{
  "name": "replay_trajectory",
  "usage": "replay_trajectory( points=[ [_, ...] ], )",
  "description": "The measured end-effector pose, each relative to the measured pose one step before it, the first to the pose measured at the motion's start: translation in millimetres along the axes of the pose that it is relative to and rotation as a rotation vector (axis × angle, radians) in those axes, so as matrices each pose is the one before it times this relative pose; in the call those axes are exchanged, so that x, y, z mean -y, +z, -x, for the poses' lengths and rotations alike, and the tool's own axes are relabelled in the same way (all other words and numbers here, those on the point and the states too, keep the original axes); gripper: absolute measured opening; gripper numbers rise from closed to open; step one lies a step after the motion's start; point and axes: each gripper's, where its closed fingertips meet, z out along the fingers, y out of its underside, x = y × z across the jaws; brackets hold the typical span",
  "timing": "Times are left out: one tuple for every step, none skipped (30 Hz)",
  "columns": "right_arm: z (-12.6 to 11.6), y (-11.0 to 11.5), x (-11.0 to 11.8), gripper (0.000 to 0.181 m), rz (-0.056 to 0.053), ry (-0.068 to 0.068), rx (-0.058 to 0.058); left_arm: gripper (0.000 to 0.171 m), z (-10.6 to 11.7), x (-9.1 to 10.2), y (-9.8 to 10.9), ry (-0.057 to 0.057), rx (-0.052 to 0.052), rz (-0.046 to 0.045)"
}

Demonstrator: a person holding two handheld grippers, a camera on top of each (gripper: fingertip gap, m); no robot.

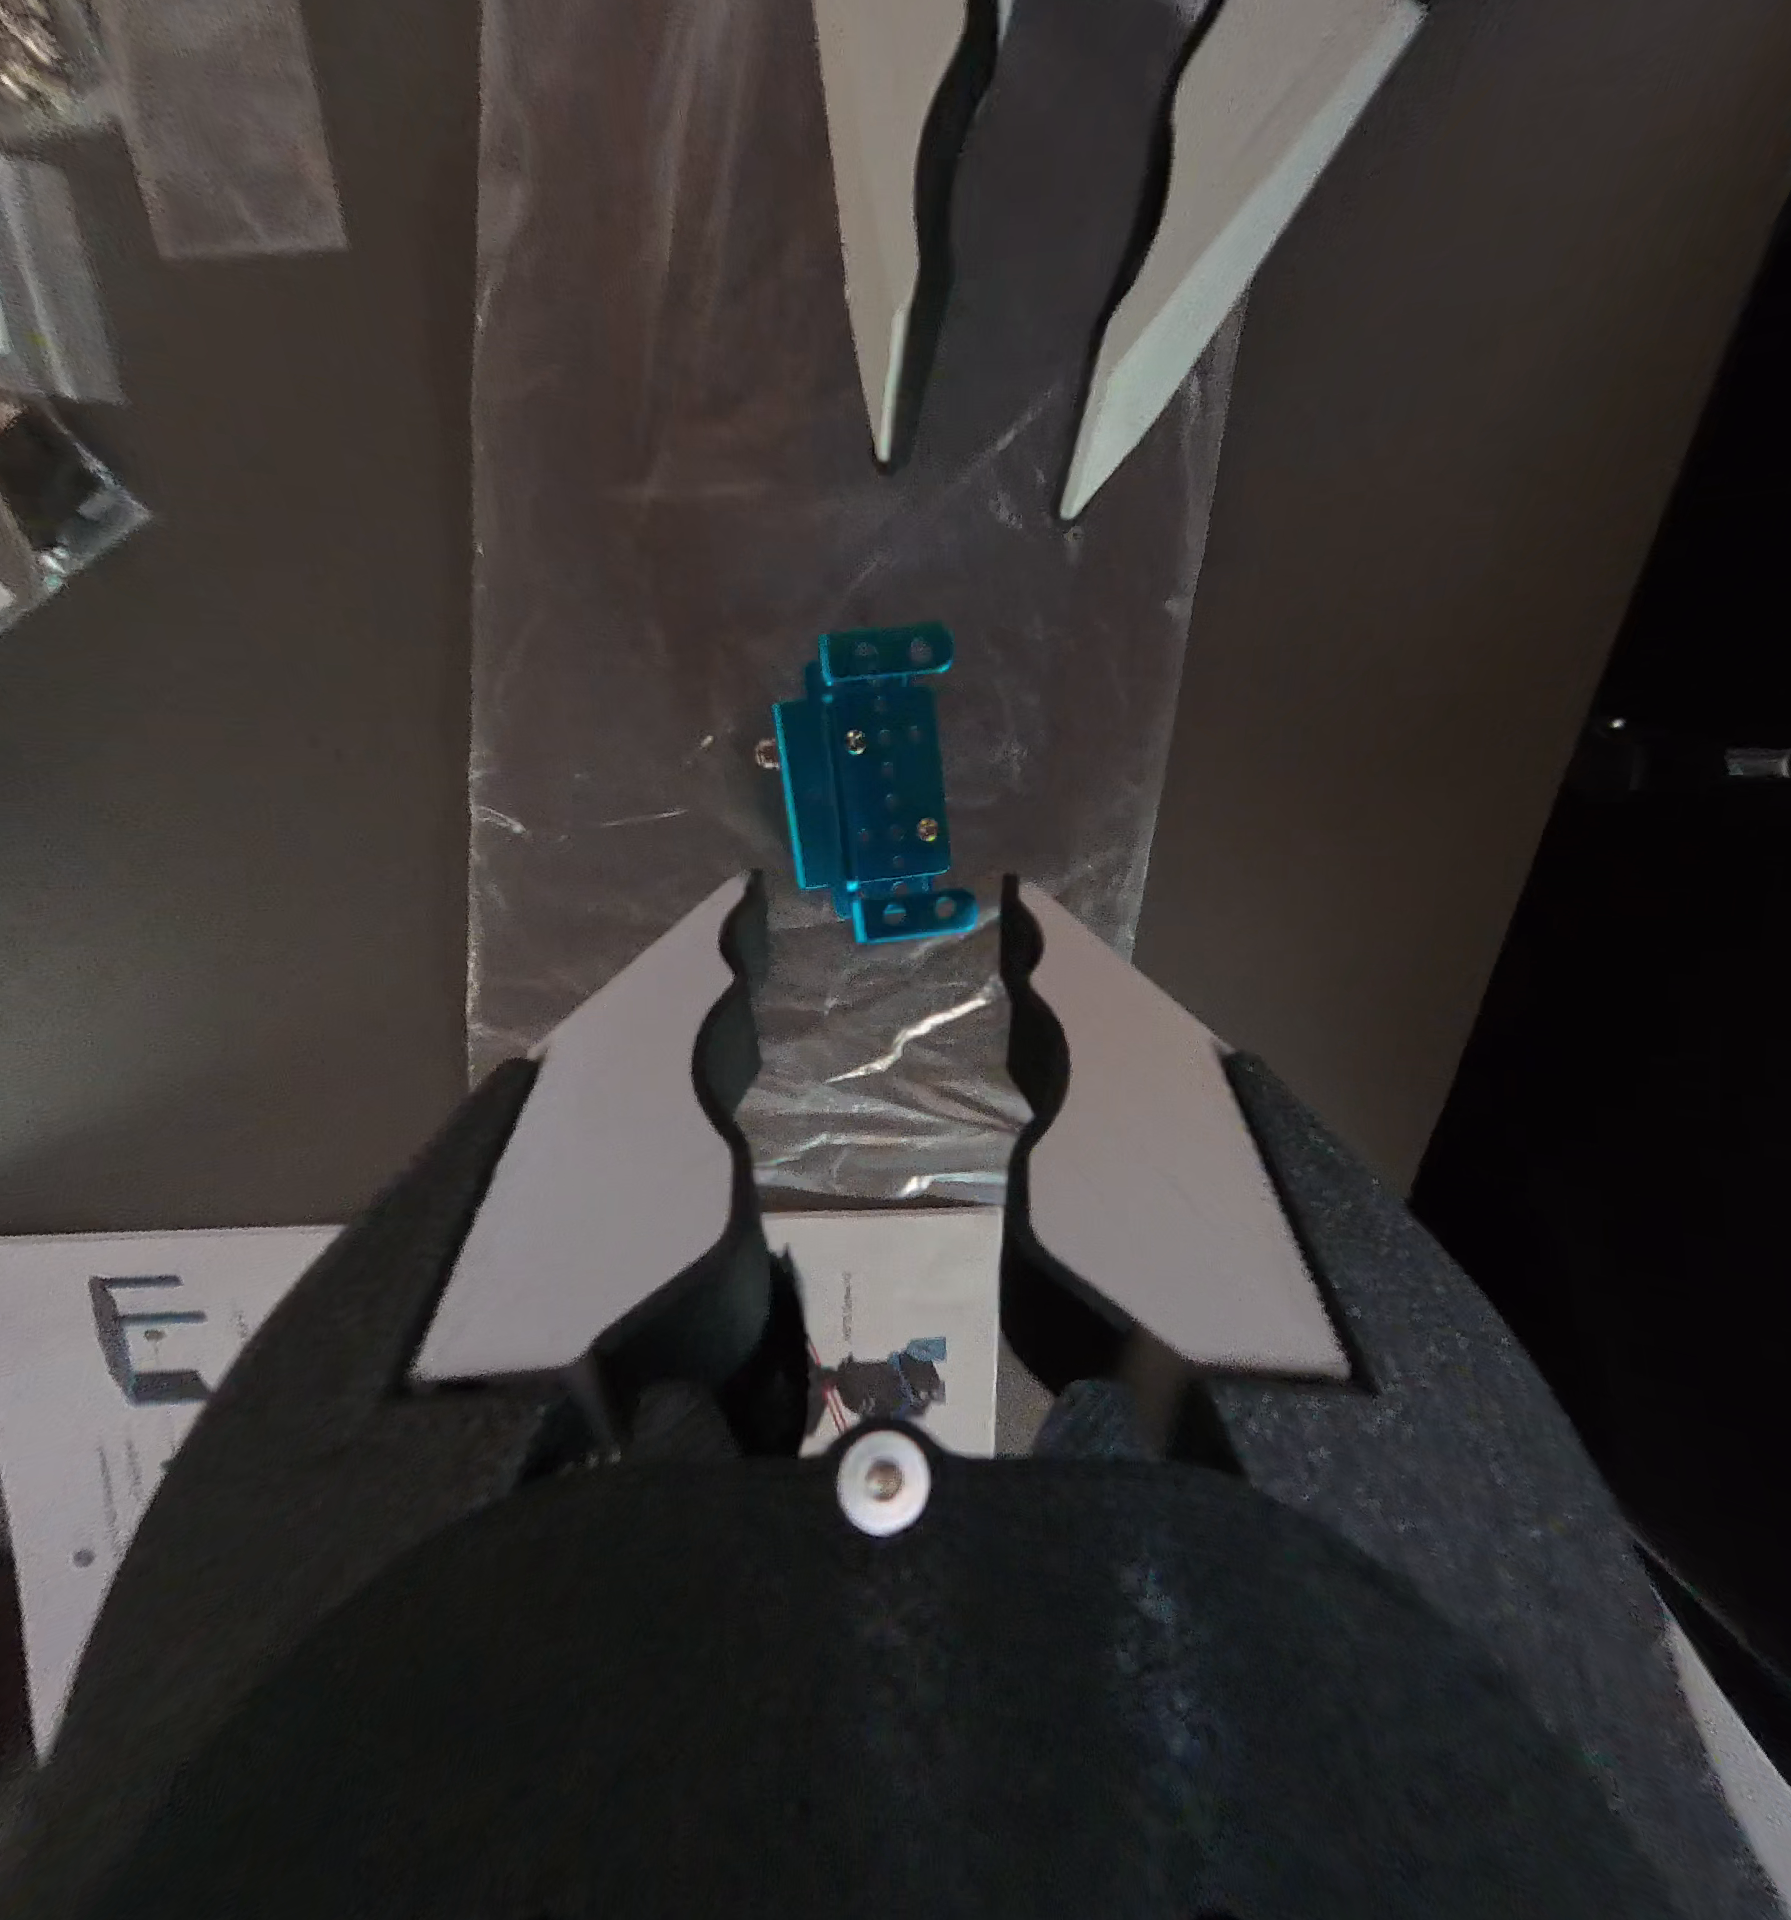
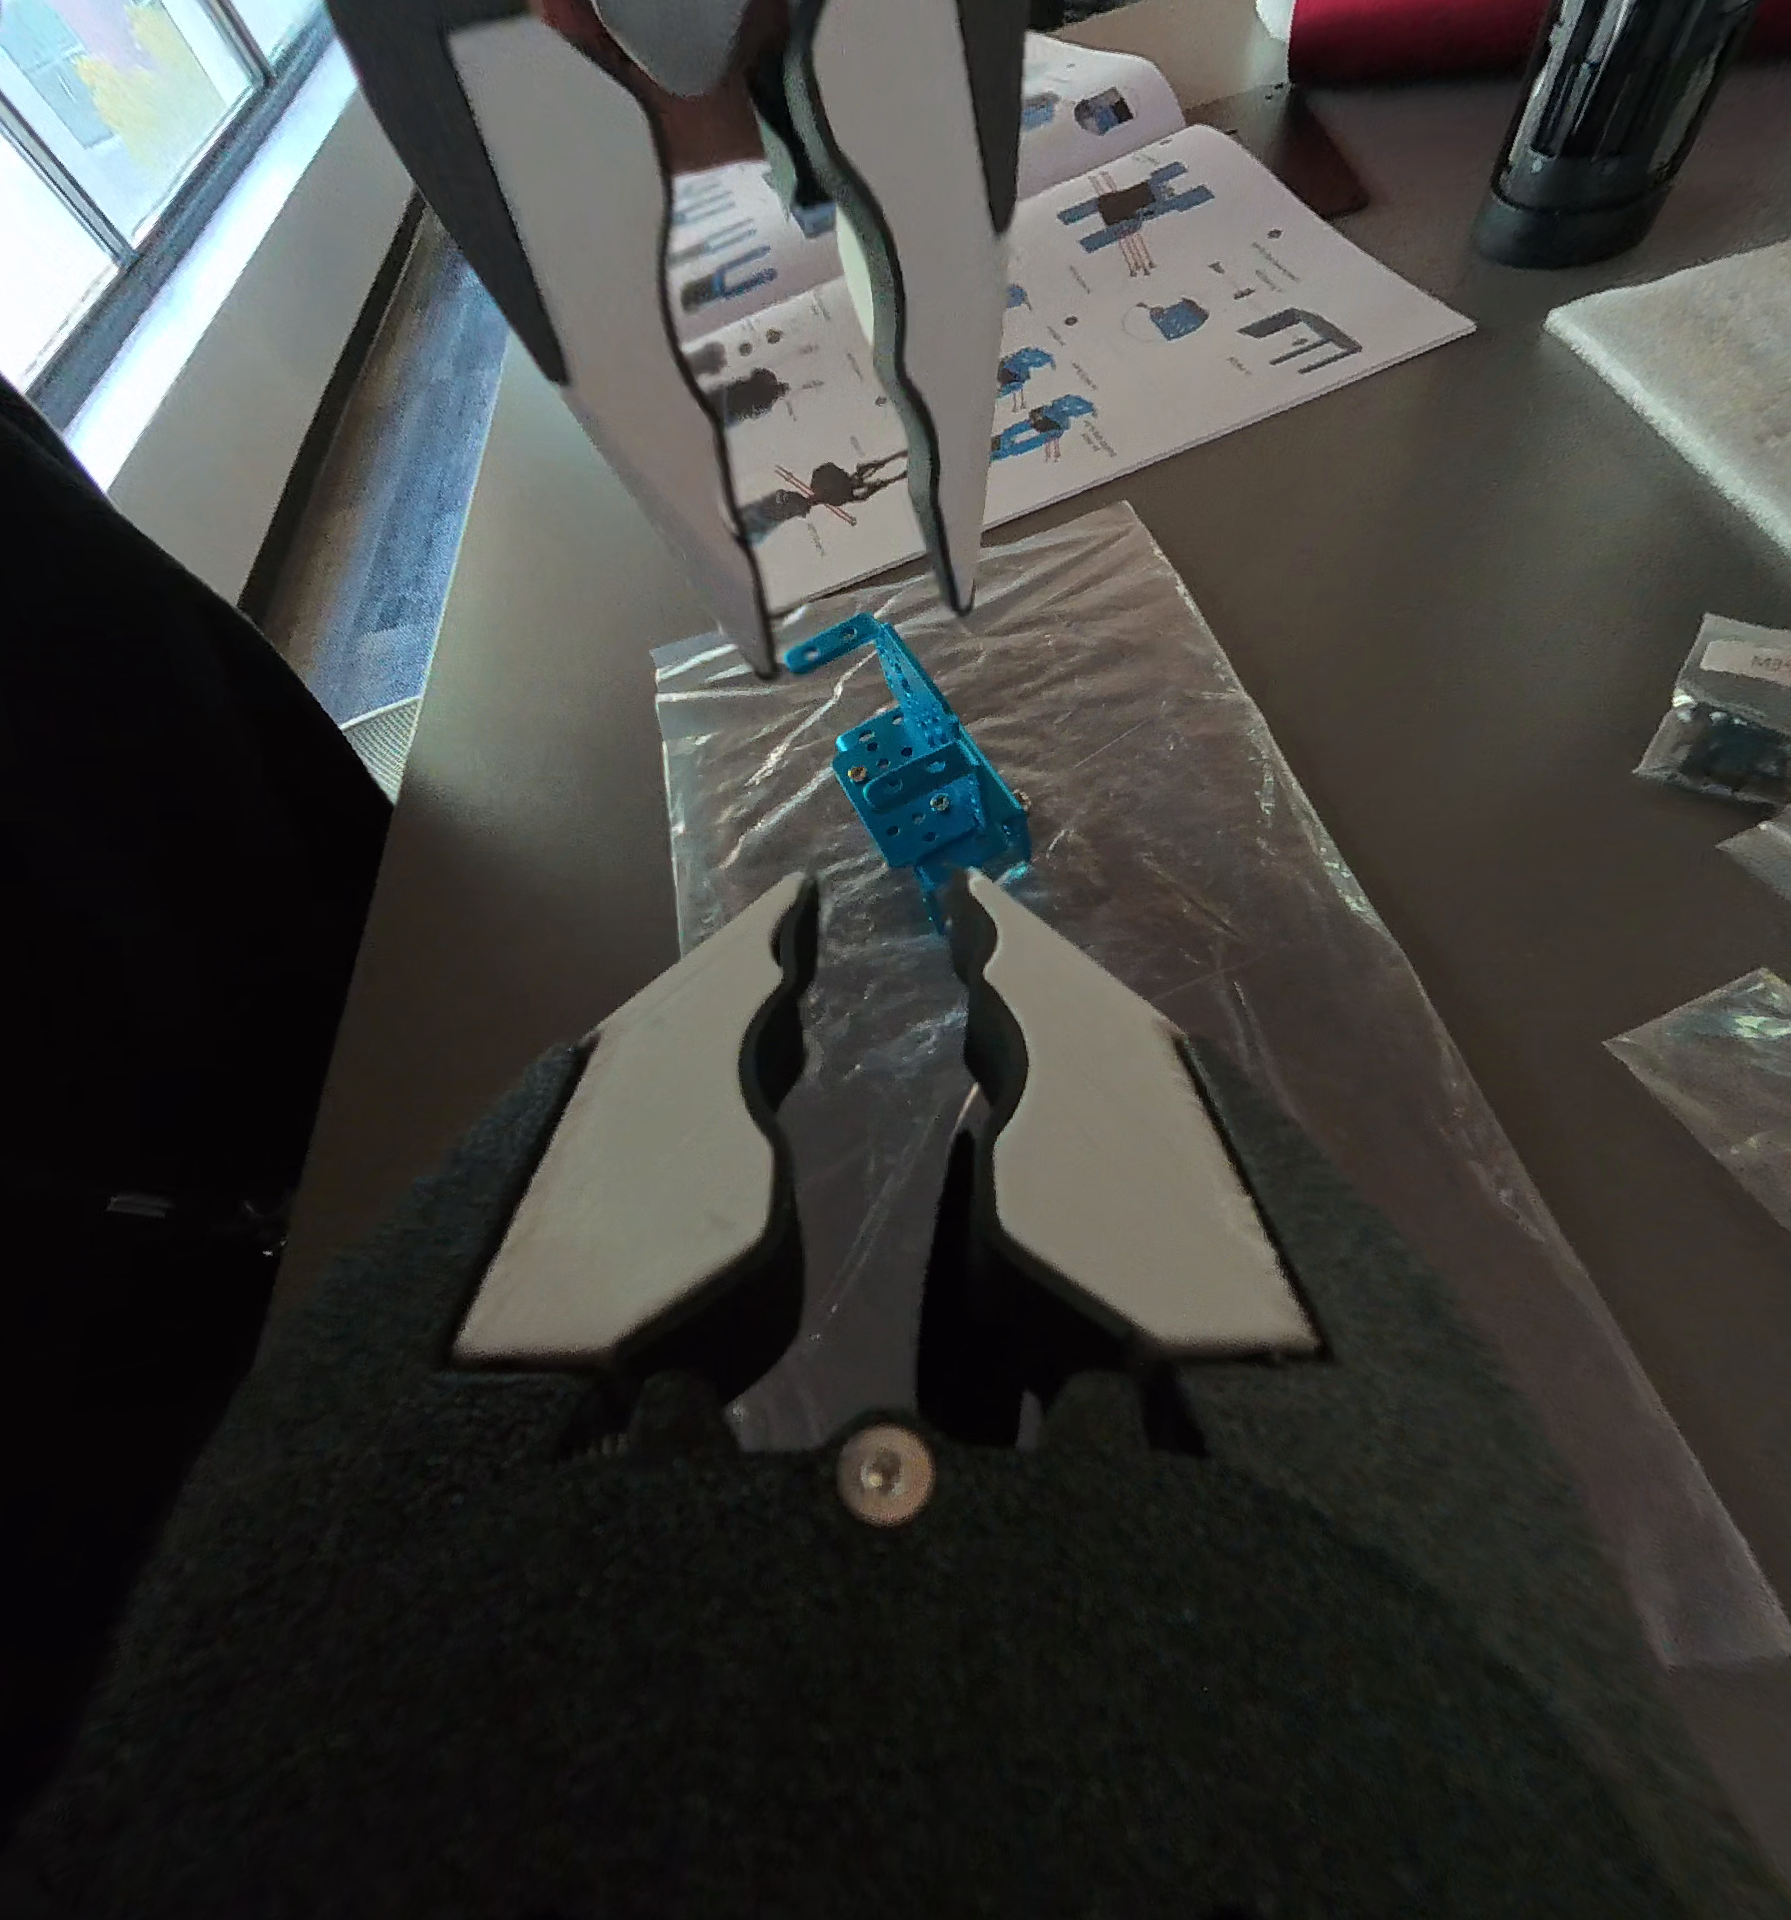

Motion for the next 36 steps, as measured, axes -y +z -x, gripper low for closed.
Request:
replay_trajectory(
  points=[
    [-1.52,-0.40,-2.64,0.027,0.0235,-0.0129,-0.0152,0.046,1.37,-0.94,-2.72,0.0024,0.0183,-0.05918],
    [-3.26,-1.71,-3.46,0.025,0.0305,-0.0144,-0.0261,0.047,0.78,-0.49,-2.54,-0.0095,0.0140,-0.06285],
    [-4.18,-3.17,-1.98,0.021,0.0199,-0.0052,-0.0300,0.049,-1.57,-0.62,-2.89,-0.0100,-0.0020,-0.06586],
    [-4.50,-3.95,1.67,0.021,-0.0072,0.0029,-0.0242,0.051,-3.06,-0.16,-3.14,-0.0096,-0.0119,-0.06805],
    [-3.35,-3.97,3.13,0.021,-0.0191,0.0139,-0.0097,0.053,-4.04,-0.66,-2.83,-0.0064,-0.0170,-0.06373],
    [-2.15,-2.87,2.09,0.022,-0.0146,0.0234,0.0045,0.053,-2.29,-1.65,-1.43,-0.0008,-0.0030,-0.05294],
    [-0.09,-1.31,0.48,0.023,-0.0047,0.0264,0.0194,0.053,0.68,-2.77,0.43,0.0065,0.0190,-0.03594],
    [-0.28,0.37,-1.41,0.026,0.0061,0.0172,0.0152,0.054,1.09,-2.90,2.16,0.0178,0.0262,-0.02511],
    [-3.87,0.97,-3.26,0.027,0.0176,0.0025,-0.0131,0.054,-0.37,-1.86,3.07,0.0253,0.0195,-0.02192],
    [-6.32,0.78,-5.20,0.026,0.0287,-0.0086,-0.0337,0.054,-1.30,-1.12,3.73,0.0215,0.0119,-0.01527],
    [-5.94,-0.24,-6.60,0.024,0.0391,-0.0144,-0.0319,0.054,-1.19,0.46,3.62,0.0147,0.0074,-0.01479],
    [-7.40,-2.07,-5.20,0.022,0.0312,-0.0087,-0.0388,0.054,0.11,1.62,3.24,0.0062,0.0081,-0.01557],
    [-6.71,-3.61,-1.91,0.020,0.0075,0.0037,-0.0286,0.053,-0.89,1.70,2.90,0.0003,-0.0050,-0.01301],
    [-3.28,-4.06,0.08,0.019,-0.0049,0.0166,-0.0010,0.051,-1.32,1.05,2.92,-0.0056,-0.0133,-0.00897],
    [-1.52,-3.75,1.49,0.019,-0.0135,0.0208,0.0114,0.048,0.46,-0.81,3.53,-0.0072,-0.0056,0.00339],
    [-2.37,-2.99,2.51,0.019,-0.0202,0.0182,0.0032,0.044,2.84,-1.46,3.59,-0.0014,0.0095,0.00764],
    [-1.81,-1.68,2.02,0.019,-0.0173,0.0138,0.0038,0.028,2.77,-0.73,2.52,0.0034,0.0098,0.00098],
    [-0.39,-0.01,0.02,0.019,-0.0054,0.0109,0.0100,0.027,1.41,0.49,1.19,-0.0031,0.0001,-0.00414],
    [-0.33,1.13,-1.54,0.020,0.0051,0.0071,0.0082,0.028,2.79,1.39,0.14,-0.0168,0.0067,-0.00406],
    [-0.87,1.63,-2.48,0.020,0.0102,0.0020,-0.0004,0.027,3.51,2.78,-1.06,-0.0130,0.0137,-0.01491],
    [-0.32,1.77,-2.36,0.020,0.0126,-0.0042,-0.0027,0.027,3.41,3.80,-1.50,-0.0029,0.0174,-0.02386],
    [0.13,1.52,-1.79,0.020,0.0115,-0.0092,-0.0045,0.027,4.74,2.64,-0.84,-0.0073,0.0254,-0.01756],
    [0.18,1.23,-0.99,0.020,0.0074,-0.0113,-0.0075,0.027,5.46,0.47,0.27,-0.0121,0.0314,-0.00377],
    [0.45,0.88,-0.53,0.020,0.0053,-0.0097,-0.0061,0.027,5.46,-0.26,0.83,-0.0108,0.0344,-0.00052],
    [0.99,0.56,-0.50,0.020,0.0059,-0.0070,-0.0019,0.027,3.68,1.17,0.42,-0.0107,0.0253,-0.01145],
    [0.84,0.24,-0.27,0.020,0.0040,-0.0052,-0.0018,0.027,0.65,0.77,0.54,-0.0152,0.0067,-0.01152],
    [0.73,0.09,0.11,0.020,0.0015,-0.0050,-0.0015,0.027,-1.34,-1.13,1.02,-0.0210,-0.0035,-0.00136],
    [0.54,-0.28,0.24,0.020,-0.0002,-0.0043,-0.0015,0.027,-3.01,-3.09,1.82,-0.0151,-0.0095,0.00811],
    [0.45,-0.29,0.17,0.020,0.0000,-0.0021,-0.0002,0.027,-3.33,-3.41,1.69,-0.0054,-0.0092,0.00792],
    [0.23,-0.33,0.23,0.020,-0.0002,-0.0002,0.0003,0.027,-1.24,-1.11,0.52,0.0037,0.0050,-0.00246],
    [0.09,-0.36,0.42,0.020,-0.0024,0.0001,0.0005,0.027,-0.13,-0.37,-0.52,0.0075,0.0073,-0.00224],
    [0.39,-0.31,0.45,0.020,-0.0023,0.0006,0.0020,0.026,-0.07,-0.47,-0.72,0.0033,0.0006,0.00111],
    [0.16,-0.23,0.33,0.020,-0.0013,0.0009,0.0014,0.027,1.38,0.07,-0.50,-0.0070,0.0053,-0.00365],
    [-0.05,-0.13,-0.09,0.020,0.0001,0.0007,0.0003,0.027,1.07,-0.32,-0.11,-0.0122,0.0022,-0.00563],
    [-0.20,0.05,-0.13,0.020,0.0008,0.0001,-0.0009,0.027,-0.61,-0.28,0.11,-0.0065,-0.0071,-0.00661],
    [0.03,0.17,-0.18,0.020,0.0009,0.0001,0.0005,0.027,0.56,0.06,-0.60,-0.0001,0.0024,-0.00241]
  ],
)
